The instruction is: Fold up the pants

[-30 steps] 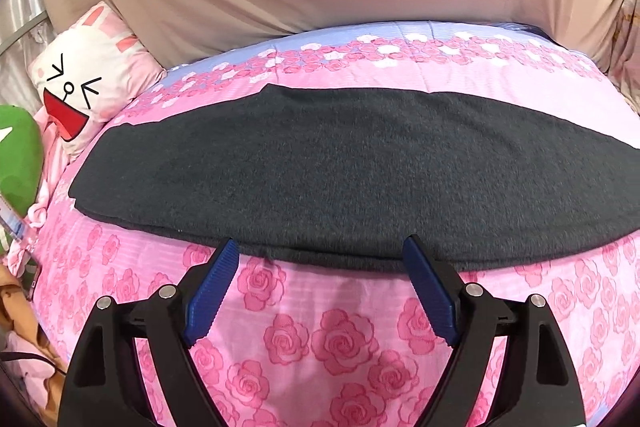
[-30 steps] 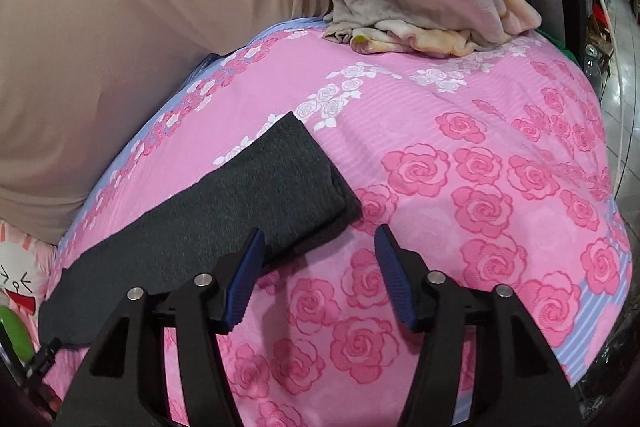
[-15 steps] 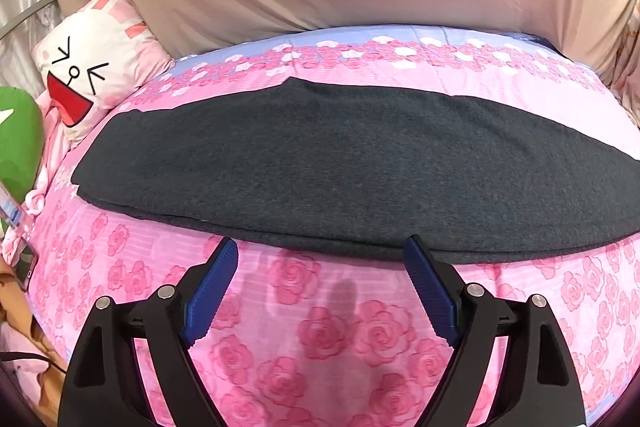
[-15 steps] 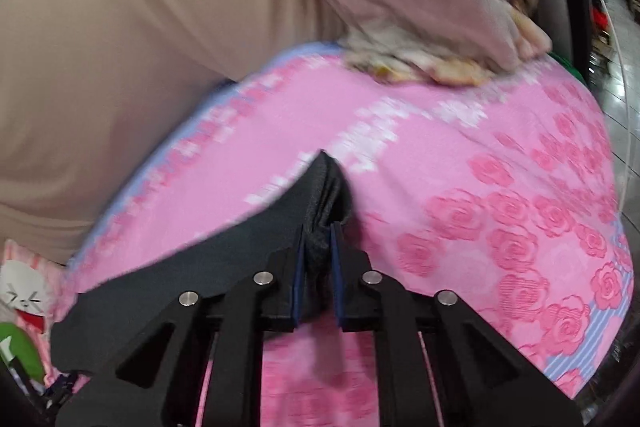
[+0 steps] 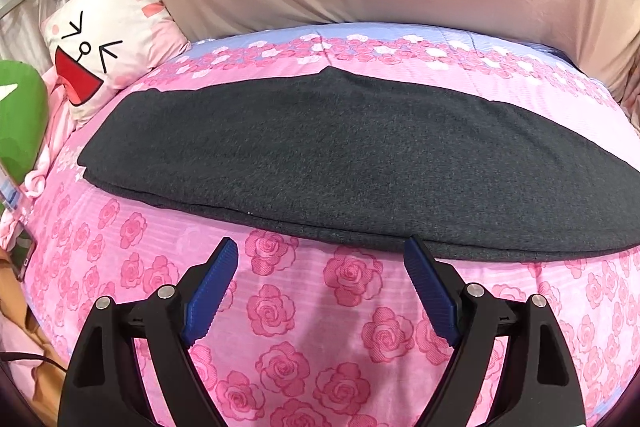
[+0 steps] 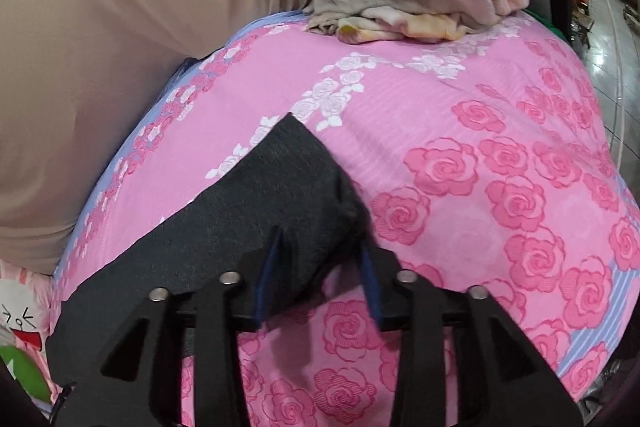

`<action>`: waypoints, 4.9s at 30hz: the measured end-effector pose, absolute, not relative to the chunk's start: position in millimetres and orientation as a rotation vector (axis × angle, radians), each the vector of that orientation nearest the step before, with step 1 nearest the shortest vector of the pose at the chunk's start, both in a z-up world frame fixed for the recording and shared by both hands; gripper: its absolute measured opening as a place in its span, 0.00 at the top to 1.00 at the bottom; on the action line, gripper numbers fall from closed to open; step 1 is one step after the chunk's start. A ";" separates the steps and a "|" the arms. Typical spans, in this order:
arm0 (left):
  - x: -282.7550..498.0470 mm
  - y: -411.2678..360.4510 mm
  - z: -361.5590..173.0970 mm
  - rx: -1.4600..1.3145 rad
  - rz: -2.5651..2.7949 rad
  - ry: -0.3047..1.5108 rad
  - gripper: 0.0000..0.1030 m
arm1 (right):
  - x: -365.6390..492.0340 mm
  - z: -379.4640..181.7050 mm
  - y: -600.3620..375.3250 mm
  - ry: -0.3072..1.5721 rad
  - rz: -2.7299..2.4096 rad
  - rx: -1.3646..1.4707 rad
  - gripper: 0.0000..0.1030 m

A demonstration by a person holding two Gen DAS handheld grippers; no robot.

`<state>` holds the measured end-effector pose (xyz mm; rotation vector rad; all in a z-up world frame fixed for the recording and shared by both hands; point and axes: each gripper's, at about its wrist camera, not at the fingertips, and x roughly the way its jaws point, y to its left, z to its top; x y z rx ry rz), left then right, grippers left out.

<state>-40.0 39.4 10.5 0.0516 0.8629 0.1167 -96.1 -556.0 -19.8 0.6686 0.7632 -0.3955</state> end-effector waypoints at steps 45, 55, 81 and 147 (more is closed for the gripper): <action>-65.9 180.6 11.7 -0.147 0.239 0.834 0.20 | 55.0 66.6 -100.3 0.776 0.460 0.283 0.94; -62.1 179.4 11.8 -0.162 0.220 0.848 0.20 | 46.2 14.2 -70.7 0.930 0.502 0.185 0.54; -50.6 125.7 20.2 -0.146 0.185 0.900 0.20 | -21.1 -9.3 -280.1 0.831 0.168 0.504 0.89; -68.4 155.9 10.2 -0.215 0.069 0.871 0.19 | -5.0 -5.5 -115.8 0.931 0.357 0.112 0.70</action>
